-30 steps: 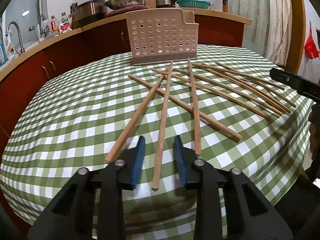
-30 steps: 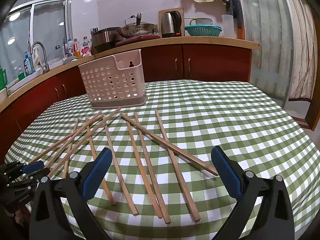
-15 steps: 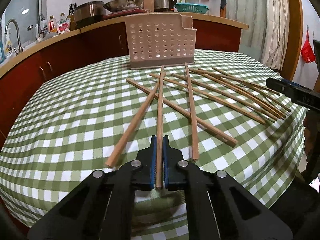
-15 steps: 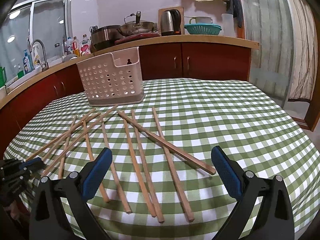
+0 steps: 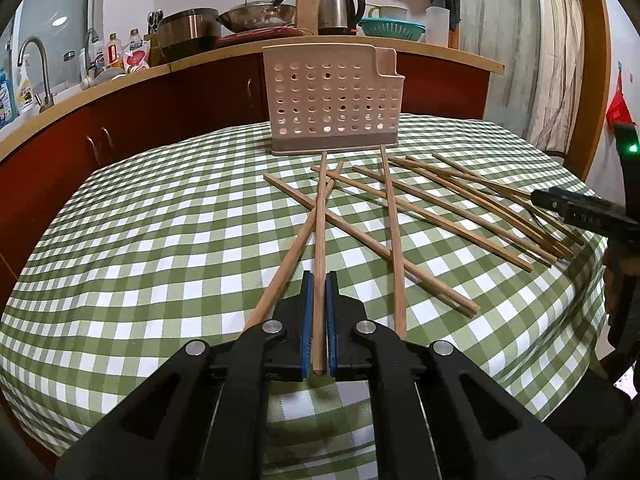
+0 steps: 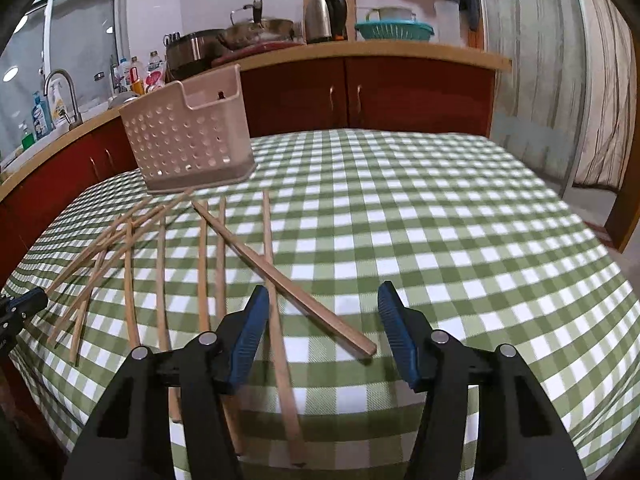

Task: Organize utensils
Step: 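Close the right tool on another chopstick while the left tool holds its chopstick, then lift both held chopsticks and carry them above the beige caddy, then open both tools to drop the chopsticks into the caddy, then move both open tools back down to the chopsticks on the cloth, then close the left tool on a chopstick while the right tool grasps another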

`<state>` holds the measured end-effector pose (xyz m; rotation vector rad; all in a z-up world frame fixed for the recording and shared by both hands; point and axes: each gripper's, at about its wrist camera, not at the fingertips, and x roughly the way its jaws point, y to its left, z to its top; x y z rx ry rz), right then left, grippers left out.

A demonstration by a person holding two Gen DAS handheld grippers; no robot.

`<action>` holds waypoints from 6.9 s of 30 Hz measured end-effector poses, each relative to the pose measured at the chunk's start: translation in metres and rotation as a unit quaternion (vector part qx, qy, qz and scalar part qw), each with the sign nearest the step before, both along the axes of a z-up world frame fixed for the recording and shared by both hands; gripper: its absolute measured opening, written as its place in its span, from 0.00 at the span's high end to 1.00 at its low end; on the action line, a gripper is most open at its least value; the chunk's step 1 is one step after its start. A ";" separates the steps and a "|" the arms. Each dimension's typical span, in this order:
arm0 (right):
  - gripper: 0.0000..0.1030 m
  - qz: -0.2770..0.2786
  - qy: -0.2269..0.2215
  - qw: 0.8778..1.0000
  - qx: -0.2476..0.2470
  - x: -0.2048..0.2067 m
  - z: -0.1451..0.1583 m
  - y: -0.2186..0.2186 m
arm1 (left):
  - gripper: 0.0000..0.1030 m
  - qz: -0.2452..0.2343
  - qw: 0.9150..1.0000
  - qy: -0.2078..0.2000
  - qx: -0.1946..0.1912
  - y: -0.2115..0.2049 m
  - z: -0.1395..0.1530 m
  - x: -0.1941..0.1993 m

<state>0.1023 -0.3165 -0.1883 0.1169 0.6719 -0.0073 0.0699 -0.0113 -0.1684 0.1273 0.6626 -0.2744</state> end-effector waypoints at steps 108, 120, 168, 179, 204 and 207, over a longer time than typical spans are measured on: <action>0.93 0.103 -0.229 0.967 0.044 -0.003 0.184 0.042 | 0.94 0.028 0.975 -0.190 -0.108 0.035 0.193 0.030; 0.93 0.121 -0.297 0.946 0.040 0.076 0.247 0.051 | 0.94 0.016 0.963 -0.244 -0.114 0.017 0.252 0.092; 0.35 0.042 -0.224 0.974 0.005 0.047 0.154 0.027 | 0.16 0.100 0.979 -0.163 -0.075 0.031 0.148 0.084; 0.46 0.028 -0.137 0.990 0.007 -0.007 0.073 0.017 | 0.25 0.084 0.989 -0.095 -0.077 0.020 0.086 0.018; 0.55 0.009 -0.093 0.995 0.016 -0.050 0.012 -0.009 | 0.80 0.009 1.000 0.017 -0.024 -0.037 -0.012 -0.005; 0.59 0.015 -0.085 0.996 0.016 -0.048 0.008 -0.007 | 0.88 0.009 0.999 0.023 -0.022 -0.035 -0.017 -0.005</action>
